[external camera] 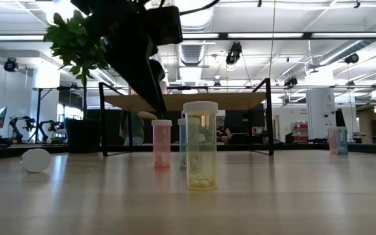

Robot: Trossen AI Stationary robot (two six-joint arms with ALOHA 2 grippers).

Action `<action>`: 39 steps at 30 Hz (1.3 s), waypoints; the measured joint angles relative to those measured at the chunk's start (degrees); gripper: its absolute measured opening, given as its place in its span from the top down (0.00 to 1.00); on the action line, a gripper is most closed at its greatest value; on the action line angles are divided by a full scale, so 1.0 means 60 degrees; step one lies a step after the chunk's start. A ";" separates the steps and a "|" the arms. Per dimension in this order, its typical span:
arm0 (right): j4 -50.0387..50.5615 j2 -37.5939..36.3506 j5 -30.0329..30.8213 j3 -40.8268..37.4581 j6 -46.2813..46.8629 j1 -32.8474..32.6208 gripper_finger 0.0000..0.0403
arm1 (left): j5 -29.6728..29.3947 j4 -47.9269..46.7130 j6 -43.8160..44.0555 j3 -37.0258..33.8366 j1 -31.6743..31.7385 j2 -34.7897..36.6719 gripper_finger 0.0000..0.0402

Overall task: Pick and place medicine bottles onto shelf by color
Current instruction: Put the red pill bottle on the shelf

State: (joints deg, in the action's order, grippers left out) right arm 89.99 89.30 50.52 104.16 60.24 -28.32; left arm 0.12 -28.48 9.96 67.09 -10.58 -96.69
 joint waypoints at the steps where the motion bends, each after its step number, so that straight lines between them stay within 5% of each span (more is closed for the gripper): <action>1: 0.0024 0.0000 0.0004 0.0000 0.0034 0.0004 0.64 | 0.0000 0.0013 -0.0029 -0.0029 0.0004 -0.0030 0.40; 20: 0.0002 -0.0247 0.0262 -0.0004 -0.0542 0.0033 0.64 | -0.0382 0.0592 0.0105 -0.0110 0.0052 -0.0752 0.41; 39: 0.0005 -0.0510 0.0346 -0.0004 -0.0647 0.0033 0.64 | -0.0288 0.0477 0.0033 -0.0056 0.0238 -0.0734 0.66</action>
State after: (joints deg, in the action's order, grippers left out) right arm 90.02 86.24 52.60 104.14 56.36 -28.12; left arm -1.61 -25.62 10.16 66.75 -9.16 -101.10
